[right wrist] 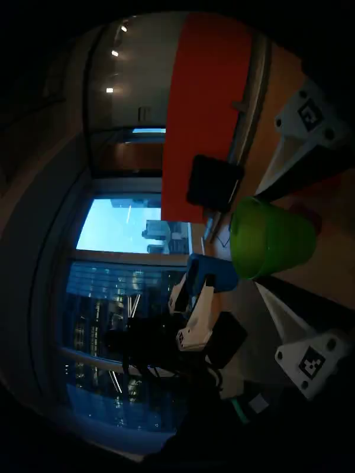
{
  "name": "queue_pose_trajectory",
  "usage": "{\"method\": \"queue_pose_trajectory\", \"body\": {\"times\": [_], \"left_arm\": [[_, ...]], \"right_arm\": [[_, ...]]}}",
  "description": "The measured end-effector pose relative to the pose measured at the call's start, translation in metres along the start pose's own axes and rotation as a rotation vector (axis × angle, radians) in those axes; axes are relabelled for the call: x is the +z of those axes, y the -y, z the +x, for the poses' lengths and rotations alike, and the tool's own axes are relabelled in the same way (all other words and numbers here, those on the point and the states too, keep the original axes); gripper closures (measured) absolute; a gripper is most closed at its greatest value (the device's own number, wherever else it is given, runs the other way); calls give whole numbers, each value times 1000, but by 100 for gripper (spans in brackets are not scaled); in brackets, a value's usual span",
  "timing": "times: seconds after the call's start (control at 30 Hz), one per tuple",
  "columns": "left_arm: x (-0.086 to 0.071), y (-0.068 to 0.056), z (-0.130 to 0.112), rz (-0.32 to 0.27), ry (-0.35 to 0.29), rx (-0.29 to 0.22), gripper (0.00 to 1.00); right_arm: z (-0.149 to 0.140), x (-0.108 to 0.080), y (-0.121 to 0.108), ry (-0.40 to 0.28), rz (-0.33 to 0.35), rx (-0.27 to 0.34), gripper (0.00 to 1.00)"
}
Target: Pour water
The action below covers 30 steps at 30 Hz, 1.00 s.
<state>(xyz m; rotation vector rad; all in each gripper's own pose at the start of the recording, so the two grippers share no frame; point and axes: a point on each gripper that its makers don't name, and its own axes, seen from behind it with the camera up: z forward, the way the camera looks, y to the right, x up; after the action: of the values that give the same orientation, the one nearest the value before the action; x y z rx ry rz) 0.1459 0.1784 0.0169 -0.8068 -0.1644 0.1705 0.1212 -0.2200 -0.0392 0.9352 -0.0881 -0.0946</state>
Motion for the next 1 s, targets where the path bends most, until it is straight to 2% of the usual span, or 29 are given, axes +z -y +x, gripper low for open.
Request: {"method": "queue_pose_trajectory", "body": {"times": [0.57,1.0], "left_arm": [[14,0,-60,-7,124,20,11],[26,-6,-122,-25,261,36,11]], "right_arm": [[-28,-11,-29,106,-13,15,9],[-73,-20,-48,235,-28,23,9]]}}
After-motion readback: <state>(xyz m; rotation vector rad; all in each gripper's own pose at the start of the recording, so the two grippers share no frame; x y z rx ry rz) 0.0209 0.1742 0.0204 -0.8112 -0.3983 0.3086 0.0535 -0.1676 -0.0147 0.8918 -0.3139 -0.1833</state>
